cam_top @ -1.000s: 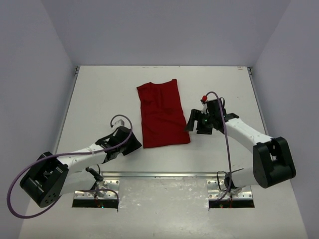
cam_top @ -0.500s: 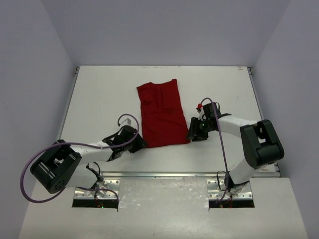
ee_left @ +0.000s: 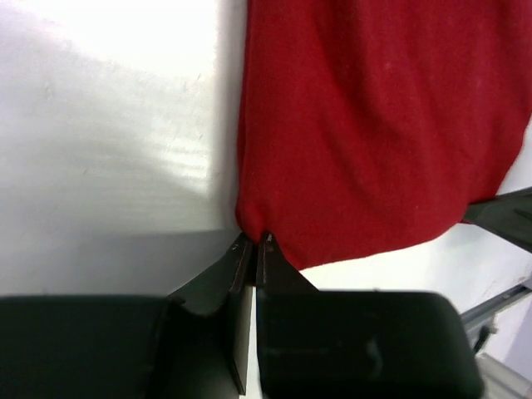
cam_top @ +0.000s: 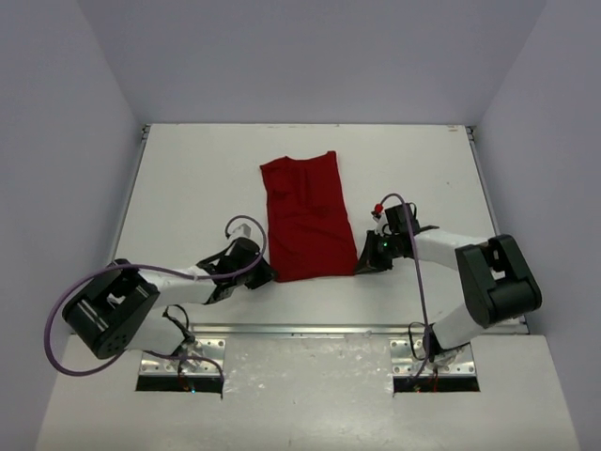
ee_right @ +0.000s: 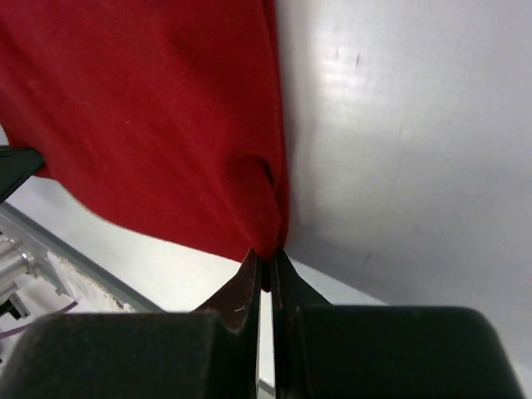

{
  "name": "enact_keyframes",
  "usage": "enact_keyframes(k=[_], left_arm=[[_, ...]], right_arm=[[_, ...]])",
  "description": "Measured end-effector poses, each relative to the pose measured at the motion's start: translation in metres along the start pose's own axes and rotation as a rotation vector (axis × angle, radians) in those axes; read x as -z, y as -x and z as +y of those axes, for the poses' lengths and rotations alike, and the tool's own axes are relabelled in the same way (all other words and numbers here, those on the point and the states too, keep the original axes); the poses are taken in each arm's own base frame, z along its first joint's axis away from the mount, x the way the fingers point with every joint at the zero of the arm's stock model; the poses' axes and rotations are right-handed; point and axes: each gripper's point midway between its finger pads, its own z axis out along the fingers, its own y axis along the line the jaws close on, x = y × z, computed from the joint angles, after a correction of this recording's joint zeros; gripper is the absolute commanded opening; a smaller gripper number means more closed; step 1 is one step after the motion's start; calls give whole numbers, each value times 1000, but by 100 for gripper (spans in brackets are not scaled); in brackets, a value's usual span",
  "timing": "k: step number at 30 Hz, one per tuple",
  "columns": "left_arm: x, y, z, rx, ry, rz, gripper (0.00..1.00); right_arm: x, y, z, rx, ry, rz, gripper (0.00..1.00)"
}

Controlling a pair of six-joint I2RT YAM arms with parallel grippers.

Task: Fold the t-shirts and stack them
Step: Fold the tshirt

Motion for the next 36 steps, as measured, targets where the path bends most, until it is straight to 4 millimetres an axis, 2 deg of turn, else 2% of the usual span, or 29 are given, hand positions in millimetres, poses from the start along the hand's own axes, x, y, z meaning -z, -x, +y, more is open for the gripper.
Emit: enact_keyframes(k=[3, 10, 15, 17, 19, 22, 25, 31, 36], left_arm=[[13, -10, 0, -41, 12, 2, 0], [57, -40, -26, -130, -76, 13, 0], [86, -42, -33, -149, -107, -5, 0], [99, -31, -42, -149, -106, -36, 1], [113, -14, -61, -137, -126, -90, 1], [134, 15, -87, -132, -138, -182, 1], [146, 35, -107, -136, -136, -244, 0], [137, 75, -117, -178, -30, -332, 1], [122, 113, -100, -159, 52, -381, 1]], right_arm=[[13, -11, 4, 6, 13, -28, 2], [50, -30, 26, 43, 86, -131, 2], [80, -40, 47, 58, 160, -201, 2], [94, -38, 55, 62, 173, -222, 2], [111, -30, 69, 74, 184, -247, 1], [136, -7, 94, 104, 205, -289, 2], [148, 13, 110, 122, 206, -308, 2], [148, 39, 118, 119, 161, -280, 2], [142, 70, 125, 133, 125, -272, 2]])
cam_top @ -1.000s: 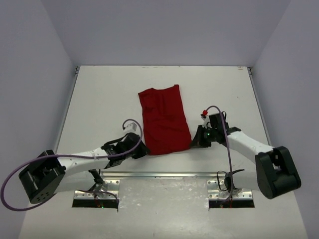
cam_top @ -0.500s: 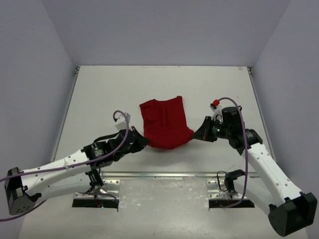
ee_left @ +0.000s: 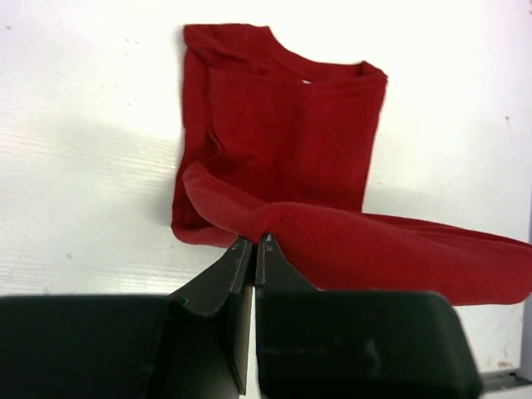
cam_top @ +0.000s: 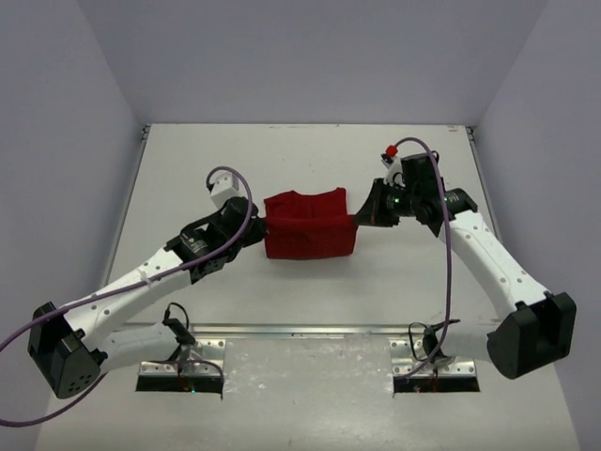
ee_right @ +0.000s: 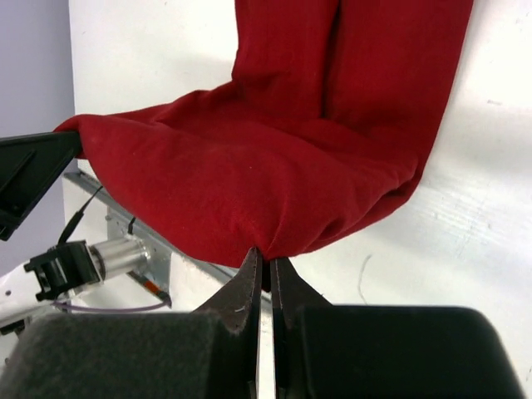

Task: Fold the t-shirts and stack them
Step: Fold the tshirt

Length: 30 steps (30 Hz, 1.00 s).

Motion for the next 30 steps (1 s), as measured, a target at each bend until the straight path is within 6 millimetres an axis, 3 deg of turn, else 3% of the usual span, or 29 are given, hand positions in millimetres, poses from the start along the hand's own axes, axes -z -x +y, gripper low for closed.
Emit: enact_keyframes(k=[10, 21, 30], left_arm=[[-65, 16, 24, -4, 85, 45, 0], [-134, 40, 19, 24, 64, 92, 0], [-188, 34, 21, 22, 94, 137, 1]], right_arm=[[-48, 35, -19, -15, -76, 74, 1], [-95, 84, -42, -31, -135, 92, 2], [-145, 116, -74, -56, -166, 133, 2]])
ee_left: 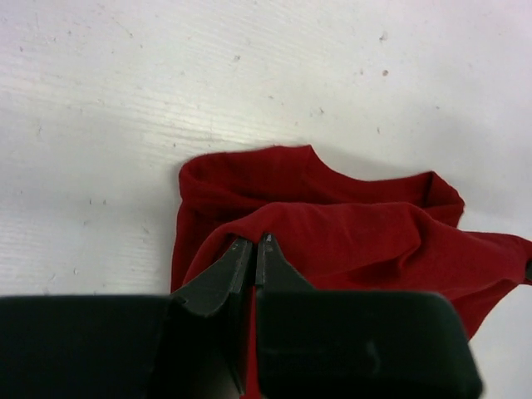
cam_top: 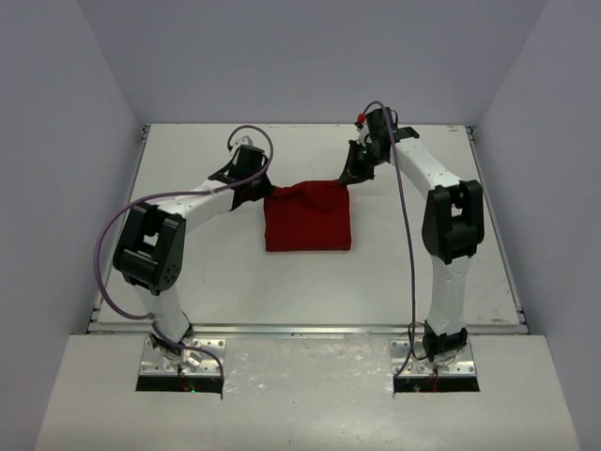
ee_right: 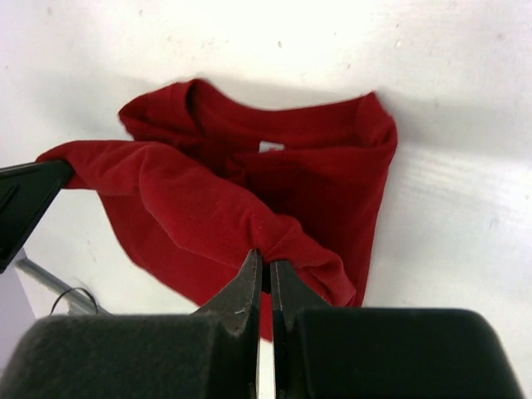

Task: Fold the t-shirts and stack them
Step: Fold the tshirt

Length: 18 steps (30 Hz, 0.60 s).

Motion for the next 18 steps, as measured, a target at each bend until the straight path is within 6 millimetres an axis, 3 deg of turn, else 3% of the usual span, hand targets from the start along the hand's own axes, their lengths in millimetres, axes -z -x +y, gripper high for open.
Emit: enact_keyframes(k=[5, 10, 11, 13, 14, 16, 17, 18], left_arm=[[-29, -5, 14, 6, 52, 23, 1], [-41, -5, 22, 9, 83, 22, 6], [-44, -3, 21, 9, 82, 20, 9], [-51, 3, 18, 7, 80, 11, 27], [-56, 6, 17, 10, 77, 6, 40], [-63, 10, 19, 11, 82, 0, 88], [-64, 11, 21, 18, 85, -4, 100], [-65, 12, 24, 23, 94, -6, 100]], right_arm=[[-35, 3, -20, -21, -21, 42, 1], [-62, 1, -37, -37, -34, 78, 2], [-66, 1, -39, -38, -37, 81, 7], [-72, 0, -43, -41, -43, 85, 19], [-73, 0, -44, -41, -46, 86, 32], [-75, 1, -46, -40, -50, 83, 47], [-75, 2, -45, -38, -49, 80, 57], [-73, 4, -44, -35, -49, 76, 65]])
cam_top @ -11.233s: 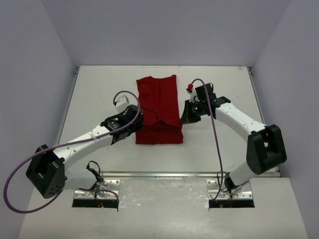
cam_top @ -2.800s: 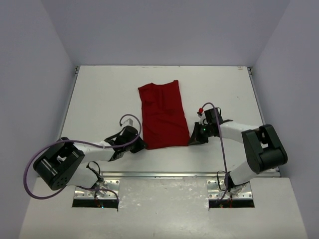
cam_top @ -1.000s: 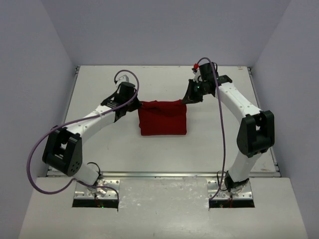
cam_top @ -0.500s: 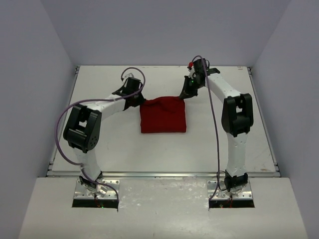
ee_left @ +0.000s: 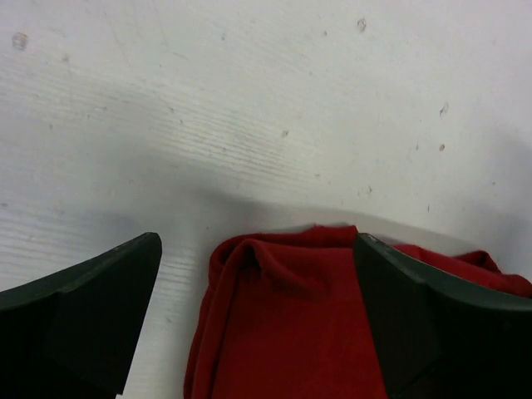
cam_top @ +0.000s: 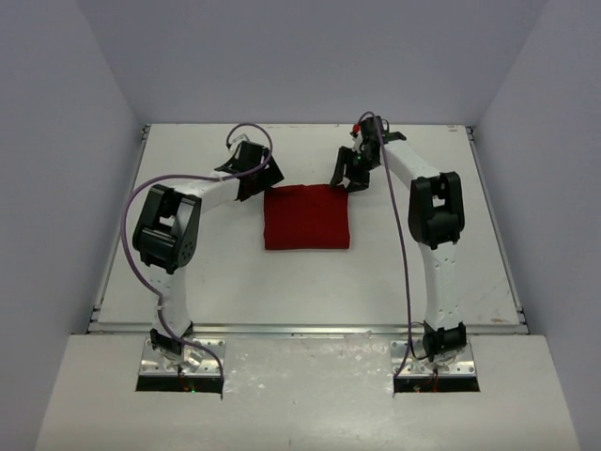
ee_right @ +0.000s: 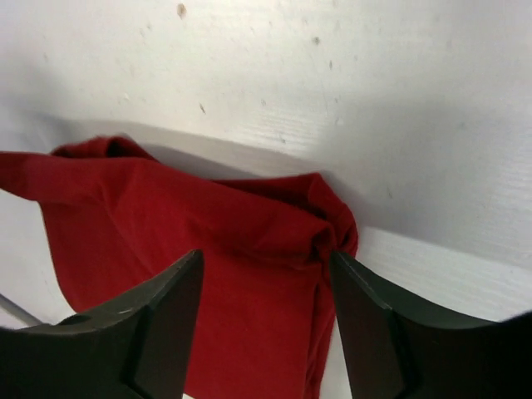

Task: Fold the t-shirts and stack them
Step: Fold the tshirt, then reset both grippers

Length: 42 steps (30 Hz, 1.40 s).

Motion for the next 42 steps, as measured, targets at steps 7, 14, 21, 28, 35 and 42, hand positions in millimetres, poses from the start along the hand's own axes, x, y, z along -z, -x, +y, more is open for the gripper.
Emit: enact_keyframes(k=[7, 14, 21, 28, 35, 42], left_arm=[[29, 33, -4, -22, 19, -126, 100], [103, 27, -46, -63, -117, -245, 9], [29, -37, -45, -150, -143, -14, 0], [-18, -44, -11, -114, -48, 49, 0], [-41, -18, -31, -91, -83, 2, 0], [-55, -12, -10, -56, -43, 5, 0]], right_arm=[[36, 57, 30, 91, 30, -175, 99], [62, 2, 48, 147, 205, -200, 2], [5, -27, 50, 108, 372, -78, 1], [-38, -14, 30, 48, 363, -49, 1], [-39, 2, 22, 2, 383, -76, 2], [-35, 2, 3, -94, 437, -73, 9]])
